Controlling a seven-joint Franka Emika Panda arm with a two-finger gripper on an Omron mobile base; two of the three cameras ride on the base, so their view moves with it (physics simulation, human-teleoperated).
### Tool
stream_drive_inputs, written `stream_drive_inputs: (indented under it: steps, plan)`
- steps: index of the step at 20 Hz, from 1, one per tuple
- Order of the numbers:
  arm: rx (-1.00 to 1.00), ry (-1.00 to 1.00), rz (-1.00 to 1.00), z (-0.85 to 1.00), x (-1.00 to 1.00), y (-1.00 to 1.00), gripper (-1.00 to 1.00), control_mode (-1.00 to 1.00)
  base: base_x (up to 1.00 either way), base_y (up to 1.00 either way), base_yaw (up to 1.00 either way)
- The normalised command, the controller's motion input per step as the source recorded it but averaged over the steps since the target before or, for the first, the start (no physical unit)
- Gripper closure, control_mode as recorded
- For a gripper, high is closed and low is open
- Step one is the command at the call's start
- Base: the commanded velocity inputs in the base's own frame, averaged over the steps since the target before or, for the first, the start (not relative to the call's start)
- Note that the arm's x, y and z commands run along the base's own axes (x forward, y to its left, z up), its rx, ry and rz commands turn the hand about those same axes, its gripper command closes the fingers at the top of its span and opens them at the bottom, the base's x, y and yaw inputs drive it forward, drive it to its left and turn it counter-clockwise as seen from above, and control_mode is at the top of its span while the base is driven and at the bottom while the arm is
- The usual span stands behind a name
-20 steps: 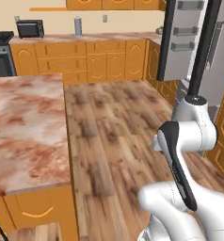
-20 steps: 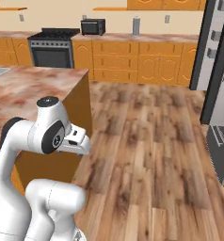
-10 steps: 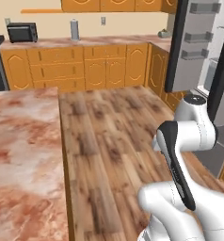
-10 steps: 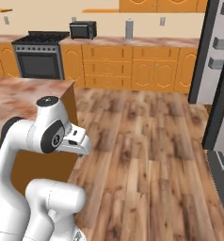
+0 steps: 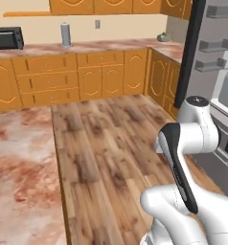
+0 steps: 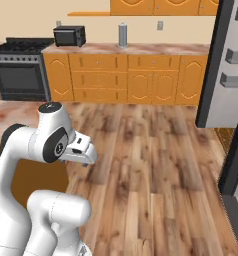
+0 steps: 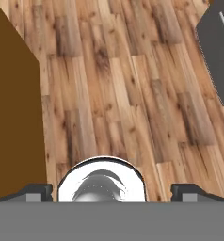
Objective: Retrieve the butter from the fridge and place it on a plate on the dining table. Then retrieve the butter knife by the fridge and place it near the plate.
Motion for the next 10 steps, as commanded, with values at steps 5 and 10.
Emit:
stream_drive_inputs:
  steps: [5,10]
  plan:
    - [0.0,0.0,0.0,0.0,0.0,0.0,-1.0,1.0,1.0,0.12,-0.19]
    - [0.0,0.0,0.0,0.0,0.0,0.0,-1.0,1.0,1.0,0.0,-0.04]
